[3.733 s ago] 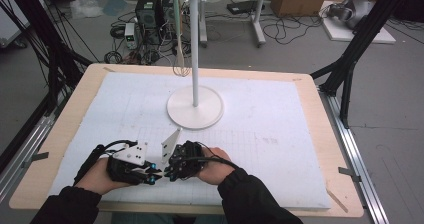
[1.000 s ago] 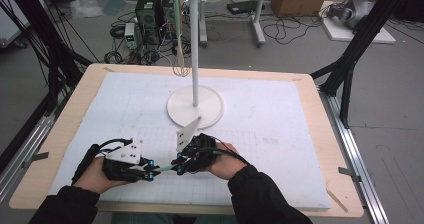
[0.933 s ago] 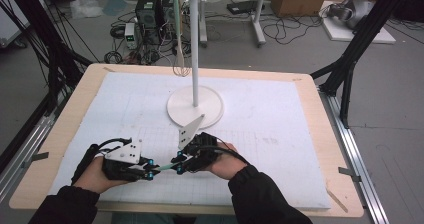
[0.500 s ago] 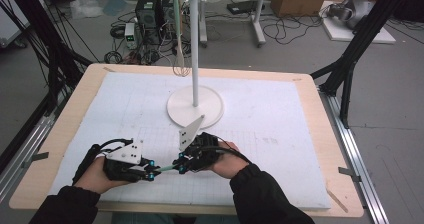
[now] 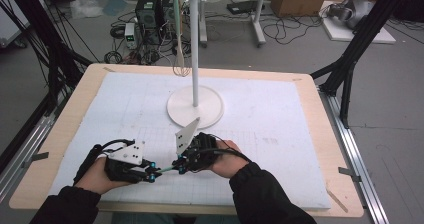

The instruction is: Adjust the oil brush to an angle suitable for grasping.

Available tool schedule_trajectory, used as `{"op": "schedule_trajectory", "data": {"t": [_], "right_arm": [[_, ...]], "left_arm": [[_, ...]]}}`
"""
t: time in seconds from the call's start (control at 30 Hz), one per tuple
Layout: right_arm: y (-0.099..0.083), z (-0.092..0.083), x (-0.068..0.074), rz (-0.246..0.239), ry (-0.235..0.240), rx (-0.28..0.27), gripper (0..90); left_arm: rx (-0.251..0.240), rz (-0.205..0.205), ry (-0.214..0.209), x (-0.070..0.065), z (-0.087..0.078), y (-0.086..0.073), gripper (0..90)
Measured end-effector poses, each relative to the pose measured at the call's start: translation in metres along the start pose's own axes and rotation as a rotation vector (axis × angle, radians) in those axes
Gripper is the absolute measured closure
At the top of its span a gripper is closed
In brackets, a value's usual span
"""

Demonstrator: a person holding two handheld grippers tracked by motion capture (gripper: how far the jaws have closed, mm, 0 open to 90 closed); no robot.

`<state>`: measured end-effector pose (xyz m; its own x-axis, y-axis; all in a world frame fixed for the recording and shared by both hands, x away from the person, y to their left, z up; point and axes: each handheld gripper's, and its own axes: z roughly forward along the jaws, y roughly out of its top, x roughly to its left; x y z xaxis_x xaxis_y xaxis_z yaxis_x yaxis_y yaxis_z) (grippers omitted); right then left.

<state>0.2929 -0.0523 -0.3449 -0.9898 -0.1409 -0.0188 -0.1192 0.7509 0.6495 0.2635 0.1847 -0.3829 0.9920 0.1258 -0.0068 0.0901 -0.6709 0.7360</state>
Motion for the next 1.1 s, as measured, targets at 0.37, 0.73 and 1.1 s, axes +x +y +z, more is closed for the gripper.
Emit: {"op": "schedule_trajectory", "data": {"t": [0.37, 0.73, 1.1], "right_arm": [[-0.013, -0.013, -0.003, 0.070, -0.027, -0.127, 71.1], [-0.014, -0.013, -0.005, 0.072, 0.006, -0.125, 83.1], [0.007, -0.015, -0.003, 0.011, 0.006, -0.025, 83.5]], "left_arm": [[-0.064, -0.030, 0.034, 0.002, -0.008, -0.004, 84.6], [-0.058, -0.017, 0.019, 0.001, -0.005, -0.003, 84.2], [-0.044, -0.018, 0.023, 0.000, -0.004, 0.002, 79.2]]}}
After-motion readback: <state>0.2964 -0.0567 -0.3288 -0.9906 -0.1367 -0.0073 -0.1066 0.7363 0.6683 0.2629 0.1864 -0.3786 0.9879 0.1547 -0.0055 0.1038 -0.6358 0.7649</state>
